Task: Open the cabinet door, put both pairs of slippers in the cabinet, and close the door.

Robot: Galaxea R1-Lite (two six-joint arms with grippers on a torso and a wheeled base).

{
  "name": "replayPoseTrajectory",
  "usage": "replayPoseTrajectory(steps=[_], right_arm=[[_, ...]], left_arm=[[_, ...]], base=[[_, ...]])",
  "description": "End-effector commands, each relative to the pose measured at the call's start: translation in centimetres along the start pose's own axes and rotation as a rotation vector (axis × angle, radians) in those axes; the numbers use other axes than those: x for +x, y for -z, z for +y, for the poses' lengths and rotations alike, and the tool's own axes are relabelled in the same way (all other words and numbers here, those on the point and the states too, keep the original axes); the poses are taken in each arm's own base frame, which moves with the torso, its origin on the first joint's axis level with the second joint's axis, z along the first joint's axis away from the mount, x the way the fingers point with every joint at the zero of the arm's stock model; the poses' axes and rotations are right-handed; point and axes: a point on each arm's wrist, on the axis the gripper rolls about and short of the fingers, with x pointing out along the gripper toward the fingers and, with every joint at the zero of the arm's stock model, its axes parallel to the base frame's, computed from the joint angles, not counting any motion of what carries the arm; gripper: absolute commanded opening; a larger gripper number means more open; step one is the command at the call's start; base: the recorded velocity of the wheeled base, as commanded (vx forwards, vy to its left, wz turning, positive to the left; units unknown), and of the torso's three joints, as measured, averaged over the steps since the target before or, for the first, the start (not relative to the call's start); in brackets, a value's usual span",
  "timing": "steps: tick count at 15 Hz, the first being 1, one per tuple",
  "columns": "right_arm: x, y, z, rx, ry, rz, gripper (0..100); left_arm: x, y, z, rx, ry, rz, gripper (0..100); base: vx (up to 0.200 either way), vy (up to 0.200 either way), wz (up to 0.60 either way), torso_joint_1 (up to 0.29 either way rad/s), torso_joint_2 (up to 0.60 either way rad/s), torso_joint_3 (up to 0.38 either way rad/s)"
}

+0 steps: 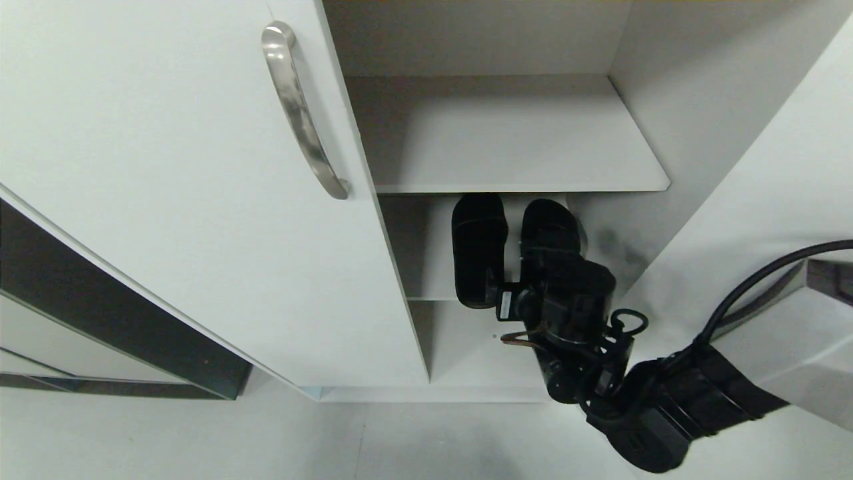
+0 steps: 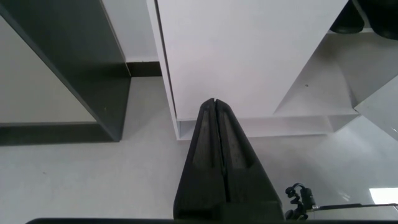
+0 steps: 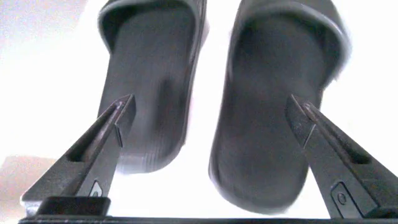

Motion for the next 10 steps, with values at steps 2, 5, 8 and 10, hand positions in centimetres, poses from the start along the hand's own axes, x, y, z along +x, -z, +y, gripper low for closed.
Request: replayPoseTrajectory(steps=[2, 5, 8, 10], right_arm=[[-3.12, -1.71, -0.72, 0.032, -0.043, -0.037, 100], [-3.58, -1.24, -0.66, 0.02, -0.053, -0.022, 100], [-3.63, -0.92, -0.74, 0.011, -0.052, -0.014, 100], [-3.59, -0.75, -0.7, 0.008, -0.052, -0.01, 100]], left_arm=[[0.01, -0.02, 0.0, 0.001, 0.0, 0.0, 0], [0.01, -0.01, 0.0, 0.002, 0.0, 0.001, 0], [0.01, -0.01, -0.01, 0.001, 0.002, 0.001, 0], [0.01, -0.01, -0.01, 0.001, 0.002, 0.001, 0]], base=[[0.0, 0.0, 0.0, 0.0, 0.0, 0.0], [-0.133, 0.0, 0.0, 0.002, 0.0, 0.003], [-0.2, 0.0, 0.0, 0.004, 0.0, -0.001], [-0.2, 0.0, 0.0, 0.0, 0.0, 0.002]])
